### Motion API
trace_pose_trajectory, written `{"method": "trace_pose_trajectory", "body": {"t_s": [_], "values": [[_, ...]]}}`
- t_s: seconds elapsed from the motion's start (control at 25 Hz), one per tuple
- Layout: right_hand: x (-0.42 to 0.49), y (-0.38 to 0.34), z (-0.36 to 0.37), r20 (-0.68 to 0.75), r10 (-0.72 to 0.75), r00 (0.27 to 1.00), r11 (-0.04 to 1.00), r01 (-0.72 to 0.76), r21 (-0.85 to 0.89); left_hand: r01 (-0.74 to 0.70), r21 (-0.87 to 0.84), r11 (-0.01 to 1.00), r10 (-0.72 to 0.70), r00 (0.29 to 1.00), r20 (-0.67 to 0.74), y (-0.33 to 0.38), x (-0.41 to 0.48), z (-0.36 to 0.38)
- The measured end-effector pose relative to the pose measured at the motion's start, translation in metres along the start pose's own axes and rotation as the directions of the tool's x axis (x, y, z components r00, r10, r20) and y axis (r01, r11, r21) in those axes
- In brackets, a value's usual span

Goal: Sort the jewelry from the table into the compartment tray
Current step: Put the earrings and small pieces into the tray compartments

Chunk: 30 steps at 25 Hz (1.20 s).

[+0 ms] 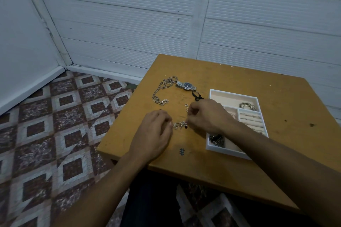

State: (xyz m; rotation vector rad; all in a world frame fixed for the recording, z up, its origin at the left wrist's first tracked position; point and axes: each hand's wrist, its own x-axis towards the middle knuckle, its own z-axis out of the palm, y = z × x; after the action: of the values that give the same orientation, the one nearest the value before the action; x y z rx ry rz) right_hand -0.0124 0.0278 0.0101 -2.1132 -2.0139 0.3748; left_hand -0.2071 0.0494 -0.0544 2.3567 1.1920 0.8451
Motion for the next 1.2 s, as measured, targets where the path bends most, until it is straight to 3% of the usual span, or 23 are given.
{"method": "trace_pose_trajectory", "body": {"t_s": [0.16,0.52,0.76,0.88,1.04,1.2], "values": [[-0.009,-0.010,0.010,0.082,-0.071,0.994,0.987,0.082,-0.140,-0.029,0.065,0.997,0.030,1.000,-0.008,0.001,-0.002,0.002],[-0.012,-0.010,0.004,0.062,-0.070,0.996,0.996,0.073,-0.054,-0.049,0.039,0.998,0.050,0.998,-0.039,0.010,0.003,-0.001],[-0.010,-0.013,0.008,0.069,-0.092,0.993,0.990,0.098,-0.100,-0.053,0.138,0.989,0.042,0.996,0.078,0.009,0.003,-0.003],[-0.009,-0.012,0.002,0.031,-0.088,0.996,0.995,0.089,-0.043,-0.031,0.132,0.991,0.018,0.995,0.099,0.009,0.005,-0.006],[-0.011,-0.011,-0.016,-0.014,-0.051,0.999,0.978,0.052,0.201,0.107,-0.129,0.986,-0.101,0.994,0.050,0.026,0.013,-0.007],[-0.015,-0.011,-0.034,-0.043,-0.061,0.997,0.951,0.072,0.302,0.315,-0.524,0.792,-0.345,0.938,0.042,0.052,0.026,-0.006]]}}
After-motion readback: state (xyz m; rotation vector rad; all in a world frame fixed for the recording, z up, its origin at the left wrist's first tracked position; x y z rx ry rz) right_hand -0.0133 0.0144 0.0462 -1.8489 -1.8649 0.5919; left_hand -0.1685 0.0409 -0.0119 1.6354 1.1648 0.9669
